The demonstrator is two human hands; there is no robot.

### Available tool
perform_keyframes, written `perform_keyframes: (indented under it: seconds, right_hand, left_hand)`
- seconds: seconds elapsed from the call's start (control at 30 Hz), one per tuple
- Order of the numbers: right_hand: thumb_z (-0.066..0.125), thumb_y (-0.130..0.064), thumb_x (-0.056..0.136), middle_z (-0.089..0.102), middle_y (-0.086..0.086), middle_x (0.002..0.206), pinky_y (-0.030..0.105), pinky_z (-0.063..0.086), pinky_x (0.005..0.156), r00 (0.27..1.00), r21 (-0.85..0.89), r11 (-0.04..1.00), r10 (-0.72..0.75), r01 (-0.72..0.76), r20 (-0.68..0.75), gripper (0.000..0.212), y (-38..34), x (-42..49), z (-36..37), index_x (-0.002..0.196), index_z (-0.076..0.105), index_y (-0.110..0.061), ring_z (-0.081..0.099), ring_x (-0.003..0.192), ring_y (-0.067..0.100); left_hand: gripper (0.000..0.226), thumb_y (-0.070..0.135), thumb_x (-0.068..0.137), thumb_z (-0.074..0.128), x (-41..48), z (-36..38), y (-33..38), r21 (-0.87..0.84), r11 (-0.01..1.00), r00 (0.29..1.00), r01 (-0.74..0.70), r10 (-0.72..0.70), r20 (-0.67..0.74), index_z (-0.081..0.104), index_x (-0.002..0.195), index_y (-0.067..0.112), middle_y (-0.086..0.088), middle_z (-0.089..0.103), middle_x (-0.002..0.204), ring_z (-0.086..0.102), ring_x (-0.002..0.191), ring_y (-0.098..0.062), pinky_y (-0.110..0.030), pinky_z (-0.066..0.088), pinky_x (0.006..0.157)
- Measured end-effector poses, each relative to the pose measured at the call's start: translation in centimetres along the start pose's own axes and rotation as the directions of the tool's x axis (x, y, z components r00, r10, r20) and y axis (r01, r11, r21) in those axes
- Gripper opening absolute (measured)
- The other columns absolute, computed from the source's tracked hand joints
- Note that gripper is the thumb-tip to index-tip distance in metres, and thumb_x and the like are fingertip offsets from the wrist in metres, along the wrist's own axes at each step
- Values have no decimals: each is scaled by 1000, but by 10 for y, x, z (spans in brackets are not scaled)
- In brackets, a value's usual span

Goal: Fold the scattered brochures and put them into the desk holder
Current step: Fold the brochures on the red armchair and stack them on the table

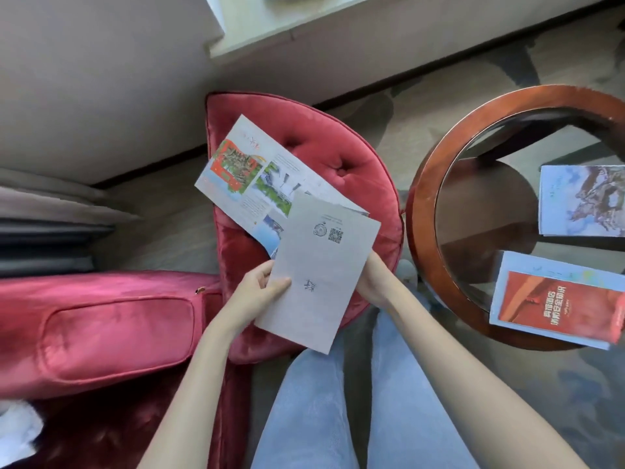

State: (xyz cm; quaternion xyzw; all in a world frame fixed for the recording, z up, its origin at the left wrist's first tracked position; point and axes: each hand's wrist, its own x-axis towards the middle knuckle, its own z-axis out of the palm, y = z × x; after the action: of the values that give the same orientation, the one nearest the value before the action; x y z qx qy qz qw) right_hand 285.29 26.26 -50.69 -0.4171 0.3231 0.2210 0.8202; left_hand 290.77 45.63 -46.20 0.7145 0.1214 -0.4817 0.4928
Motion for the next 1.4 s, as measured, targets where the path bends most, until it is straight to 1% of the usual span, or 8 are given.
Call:
perform_keyframes:
  seconds: [0.27, 0.47, 0.7, 0.8, 0.93, 1.13, 1.3, 1.4]
  right_hand:
    - [34, -27, 98, 65, 3, 121, 42, 45, 98, 998, 33, 999, -33, 35, -47, 34, 4, -21, 8, 121, 59, -21, 59, 111, 21]
    - [36, -46, 91, 62, 9, 126, 43, 50, 92, 994, 117, 990, -67, 77, -87, 51, 1, -39, 11, 130, 52, -16, 57, 115, 27]
    - [23, -38, 99, 68, -5, 113, 31, 48, 87, 998, 29, 1000, 8, -6, -65, 44, 3, -30, 21, 107, 66, -31, 62, 103, 13]
    - [30, -36, 98, 67, 2, 107, 25, 49, 77, 958, -91, 993, 52, -80, -280, 37, 7, -19, 20, 112, 60, -21, 66, 89, 10]
    - [35, -30, 98, 55, 11, 130, 34, 39, 95, 855, -191, 969, 37, -157, -517, 37, 16, -16, 5, 126, 48, -10, 54, 111, 19]
    - [30, -61, 87, 58, -2, 130, 33, 44, 99, 982, -17, 989, 142, -145, -122, 54, 31, -31, 15, 127, 47, -29, 55, 119, 12]
    - [61, -5, 85, 66, 4, 114, 22, 53, 84, 993, -165, 986, -52, 34, -110, 32, 29, -33, 24, 115, 58, -18, 65, 97, 12]
    - [55, 10, 84, 66, 4, 103, 19, 51, 80, 975, -252, 961, -156, 113, -161, 32, 23, -34, 22, 106, 60, -14, 64, 86, 4]
  left_hand:
    - [54, 22, 84, 66, 11, -5, -15, 453, 870, 961, -196, 263, -89, 44, 134, 22, 1, 37, 142, 29, 133, -15, -40, 26, 113]
    - [108, 41, 67, 81, 14, -11, -11, 275, 942, 981, -194, 193, 31, 5, 144, 48, 18, 16, 152, 16, 138, 0, -27, 19, 110]
    - [30, 16, 84, 68, 13, -9, -12, 78, 975, 978, -209, 207, 27, 58, 110, 26, 4, 67, 112, 65, 94, -4, -9, 50, 71]
    - [23, 7, 87, 63, 11, -11, -16, -8, 972, 970, -233, 232, -73, 61, 99, 26, 8, 69, 97, 66, 81, -3, -15, 53, 68]
    - [21, 8, 88, 61, 7, -17, -24, -115, 975, 981, -189, 181, -70, 62, 100, 26, 7, 71, 96, 67, 80, -7, -19, 55, 67]
    - [33, 24, 79, 65, 4, -20, -32, -236, 969, 991, -78, 101, 87, 61, 110, 16, -2, 71, 104, 68, 87, -14, -26, 56, 72]
    - [29, 10, 85, 66, 11, -6, -29, -30, 987, 982, -160, 156, -111, 56, 110, 18, -1, 64, 109, 61, 98, -16, -15, 51, 77]
    - [61, 15, 78, 73, 15, -5, -28, 264, 947, 931, -180, 251, -264, 43, 131, 18, -4, 49, 128, 45, 120, -18, -33, 40, 101]
